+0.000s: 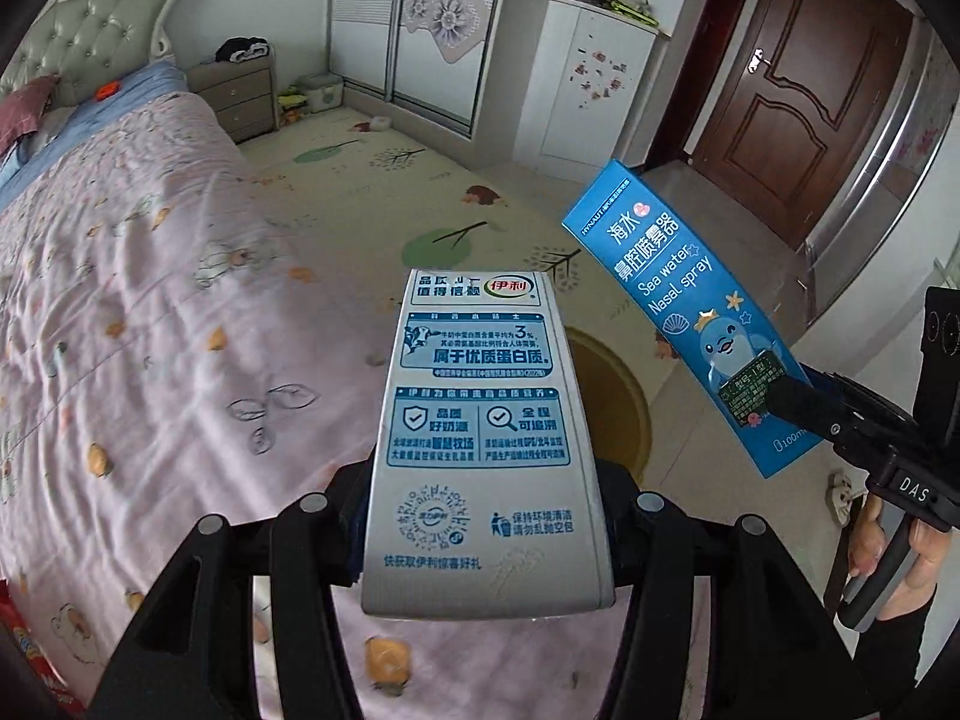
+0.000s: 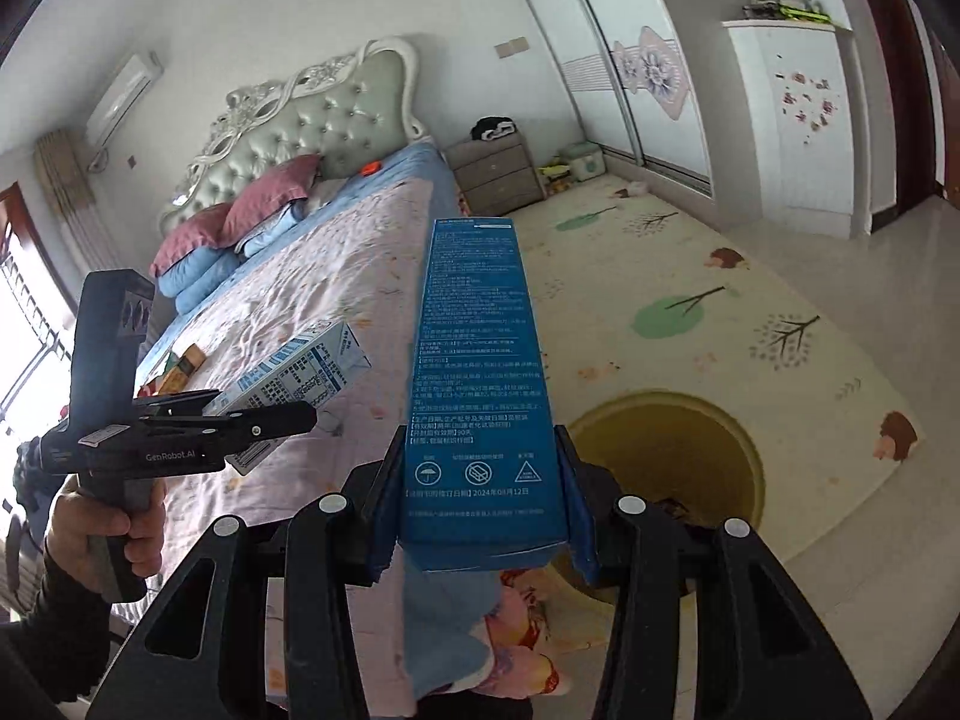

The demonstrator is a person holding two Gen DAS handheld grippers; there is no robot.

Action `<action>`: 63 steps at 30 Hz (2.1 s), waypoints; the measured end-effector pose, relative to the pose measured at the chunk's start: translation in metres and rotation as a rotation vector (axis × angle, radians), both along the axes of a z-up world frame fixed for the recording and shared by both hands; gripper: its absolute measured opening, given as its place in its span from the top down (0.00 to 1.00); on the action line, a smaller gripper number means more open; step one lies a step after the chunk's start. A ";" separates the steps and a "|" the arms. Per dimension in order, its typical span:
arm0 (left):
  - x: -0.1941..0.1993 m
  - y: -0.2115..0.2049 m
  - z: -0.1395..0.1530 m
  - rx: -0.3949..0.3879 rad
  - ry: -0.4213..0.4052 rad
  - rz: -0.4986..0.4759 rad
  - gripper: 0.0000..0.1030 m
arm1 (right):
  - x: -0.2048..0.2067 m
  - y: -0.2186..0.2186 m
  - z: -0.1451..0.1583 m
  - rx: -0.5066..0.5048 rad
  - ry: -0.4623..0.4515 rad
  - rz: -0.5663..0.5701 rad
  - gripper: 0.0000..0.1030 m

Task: Collect trash
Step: 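Carry carton and blue box over the yellow bin and open both tools, then move both empty tools back over the bed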

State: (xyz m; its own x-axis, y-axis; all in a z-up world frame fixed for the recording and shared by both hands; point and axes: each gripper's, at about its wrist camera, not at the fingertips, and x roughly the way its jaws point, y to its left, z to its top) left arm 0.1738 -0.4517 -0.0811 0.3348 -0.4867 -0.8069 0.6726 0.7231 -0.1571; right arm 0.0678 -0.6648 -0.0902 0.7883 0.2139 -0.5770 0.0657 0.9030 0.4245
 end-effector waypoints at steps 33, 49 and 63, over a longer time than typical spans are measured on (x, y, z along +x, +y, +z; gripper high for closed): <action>0.017 -0.126 -0.044 0.088 0.059 -0.164 0.10 | 0.010 -0.072 -0.086 0.000 0.151 -0.198 0.35; -0.003 -0.075 -0.016 0.050 0.005 -0.128 0.10 | -0.005 -0.043 -0.047 -0.051 0.116 -0.181 0.35; 0.003 0.080 0.028 0.044 -0.115 0.079 0.10 | 0.030 0.071 0.012 -0.104 0.005 0.038 0.35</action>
